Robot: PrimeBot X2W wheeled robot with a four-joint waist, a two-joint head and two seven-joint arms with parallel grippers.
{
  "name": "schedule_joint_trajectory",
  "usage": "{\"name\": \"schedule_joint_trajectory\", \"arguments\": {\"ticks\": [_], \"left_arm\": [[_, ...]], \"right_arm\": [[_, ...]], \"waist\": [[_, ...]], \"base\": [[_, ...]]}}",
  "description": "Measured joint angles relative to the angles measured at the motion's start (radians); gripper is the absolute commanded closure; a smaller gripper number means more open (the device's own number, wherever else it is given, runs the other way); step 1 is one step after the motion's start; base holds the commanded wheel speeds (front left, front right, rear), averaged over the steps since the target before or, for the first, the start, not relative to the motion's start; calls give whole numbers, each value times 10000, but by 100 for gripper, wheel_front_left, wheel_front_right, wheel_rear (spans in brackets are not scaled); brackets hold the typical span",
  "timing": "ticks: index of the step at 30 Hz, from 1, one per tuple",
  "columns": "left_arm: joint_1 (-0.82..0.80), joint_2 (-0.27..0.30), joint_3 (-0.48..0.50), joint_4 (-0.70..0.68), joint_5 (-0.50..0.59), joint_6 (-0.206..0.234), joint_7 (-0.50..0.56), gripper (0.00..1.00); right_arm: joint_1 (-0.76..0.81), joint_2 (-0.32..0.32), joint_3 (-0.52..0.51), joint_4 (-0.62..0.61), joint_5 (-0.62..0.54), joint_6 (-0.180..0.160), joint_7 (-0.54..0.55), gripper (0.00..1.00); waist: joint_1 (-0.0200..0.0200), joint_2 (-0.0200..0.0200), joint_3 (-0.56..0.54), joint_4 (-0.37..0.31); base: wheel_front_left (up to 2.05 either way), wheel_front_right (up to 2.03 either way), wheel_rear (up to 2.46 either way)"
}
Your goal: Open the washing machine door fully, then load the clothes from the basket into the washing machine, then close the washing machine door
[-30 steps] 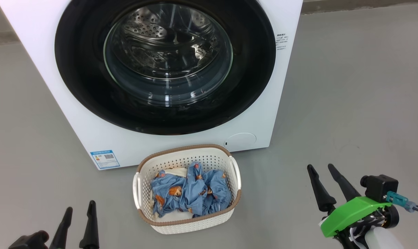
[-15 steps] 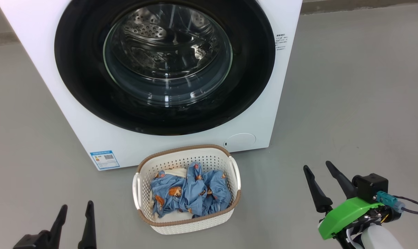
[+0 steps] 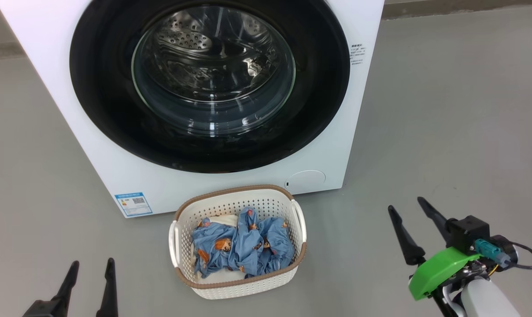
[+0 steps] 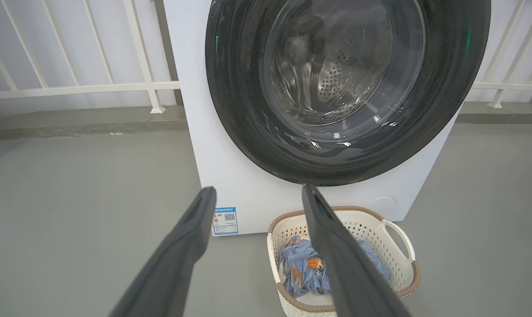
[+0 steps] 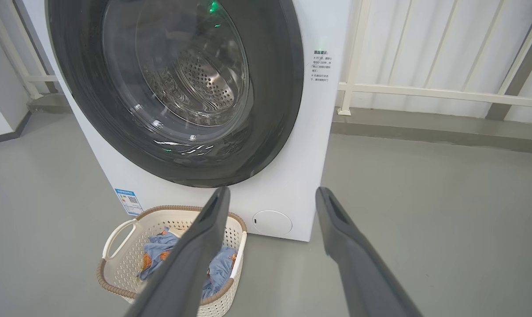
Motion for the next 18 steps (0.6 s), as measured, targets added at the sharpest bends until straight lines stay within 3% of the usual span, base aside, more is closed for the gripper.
{"name": "schedule_joint_trajectory", "arguments": {"ticks": [18], "left_arm": [[-4, -324, 715, 136, 307, 13, 0, 0]], "right_arm": [[-102, 794, -1753, 0, -828, 2, 0, 0]], "waist": [[-1, 0, -5, -26]], "base": [[0, 0, 0]]}}
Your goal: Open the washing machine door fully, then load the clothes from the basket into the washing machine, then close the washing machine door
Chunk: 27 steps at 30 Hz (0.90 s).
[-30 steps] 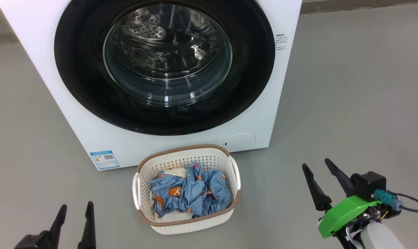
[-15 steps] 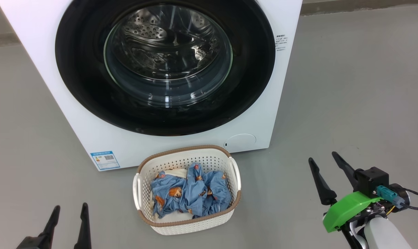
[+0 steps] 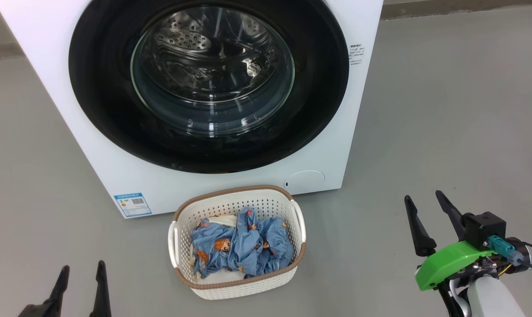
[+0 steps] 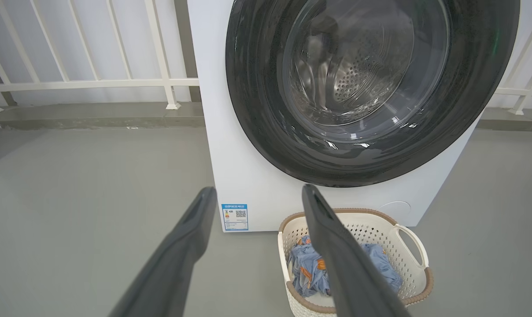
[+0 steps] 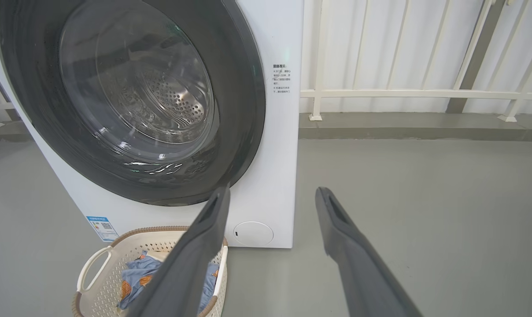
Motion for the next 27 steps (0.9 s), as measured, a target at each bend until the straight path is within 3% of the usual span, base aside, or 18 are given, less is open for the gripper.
{"name": "schedule_joint_trajectory", "arguments": {"ticks": [27], "left_arm": [[-11, -157, 370, -38, 171, 0, 0, 0]], "right_arm": [[12, 174, -357, -115, -278, 0, -2, 0]], "waist": [[0, 0, 14, -9]], "base": [[0, 0, 0]]}}
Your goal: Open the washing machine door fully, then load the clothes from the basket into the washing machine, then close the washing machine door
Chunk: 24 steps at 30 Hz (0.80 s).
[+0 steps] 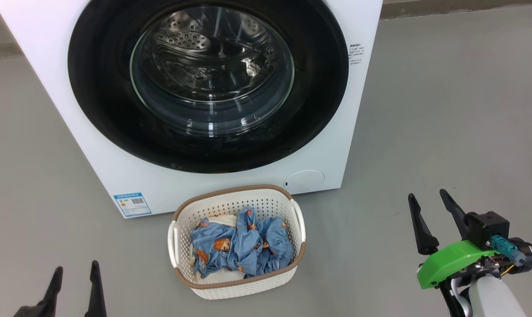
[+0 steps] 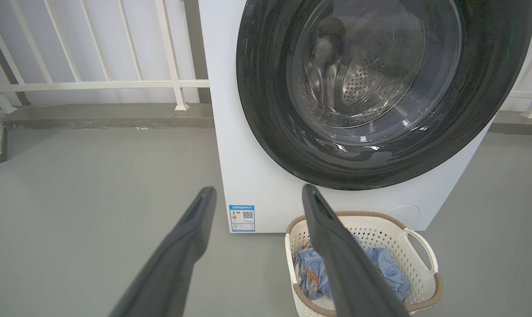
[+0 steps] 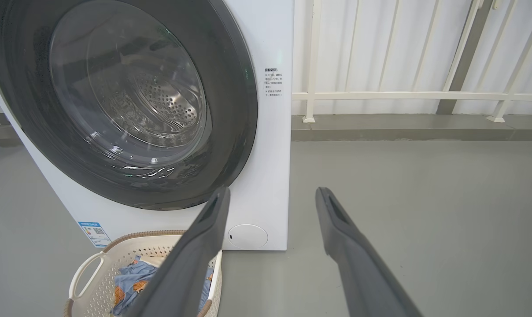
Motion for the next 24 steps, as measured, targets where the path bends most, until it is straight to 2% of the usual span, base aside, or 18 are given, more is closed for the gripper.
{"name": "schedule_joint_trajectory", "arguments": {"ticks": [10, 24], "left_arm": [[-195, 19, 138, -6, 215, 0, 0, 0], [-215, -12, 222, -198, 244, -4, 0, 0]], "right_arm": [[0, 84, -13, -84, 0, 0, 0, 0], [15, 107, -88, -140, 0, 0, 0, 0]], "waist": [[1, 0, 72, 27], [0, 0, 167, 107]], "base": [[41, 41, -83], [114, 114, -229]]}}
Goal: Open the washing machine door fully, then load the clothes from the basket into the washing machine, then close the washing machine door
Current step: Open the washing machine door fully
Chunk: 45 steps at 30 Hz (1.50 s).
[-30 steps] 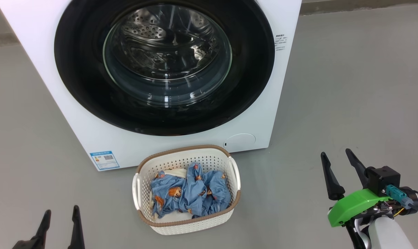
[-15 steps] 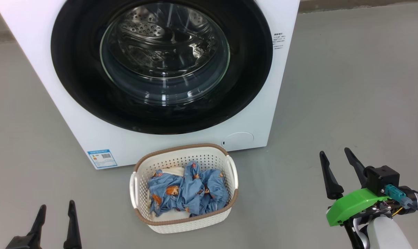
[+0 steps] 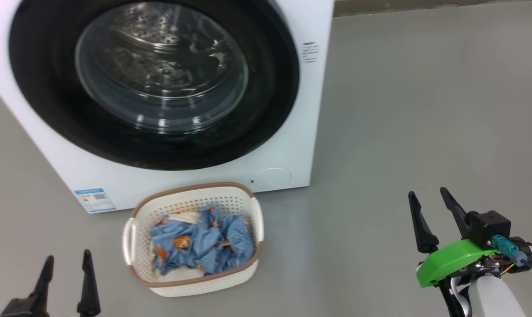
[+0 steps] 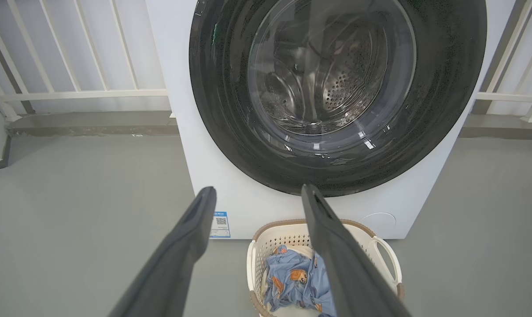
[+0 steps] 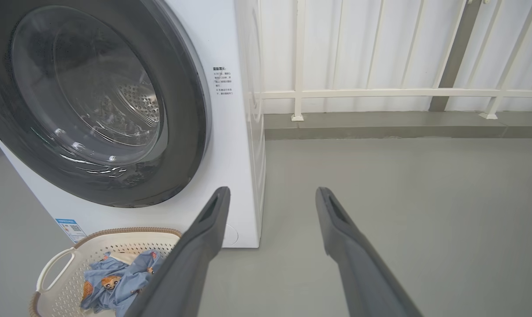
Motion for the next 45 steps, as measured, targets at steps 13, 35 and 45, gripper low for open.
{"name": "schedule_joint_trajectory", "arguments": {"ticks": [13, 35, 45], "left_arm": [[12, -88, -58, -355, -86, -8, -2, 0], [153, -86, -217, -740, -86, -10, -2, 0], [354, -88, -516, -1078, -242, 4, -2, 0]], "right_arm": [[12, -40, 36, -146, 48, 0, 0, 0], [10, -82, 102, -221, 817, 0, 0, 0], [-662, -326, 297, -201, 2002, 0, 0, 0]], "waist": [[0, 1, 20, 29], [0, 1, 53, 51], [0, 1, 265, 62]], "base": [[66, 66, -131], [1, 1, -2], [0, 0, 0]]}}
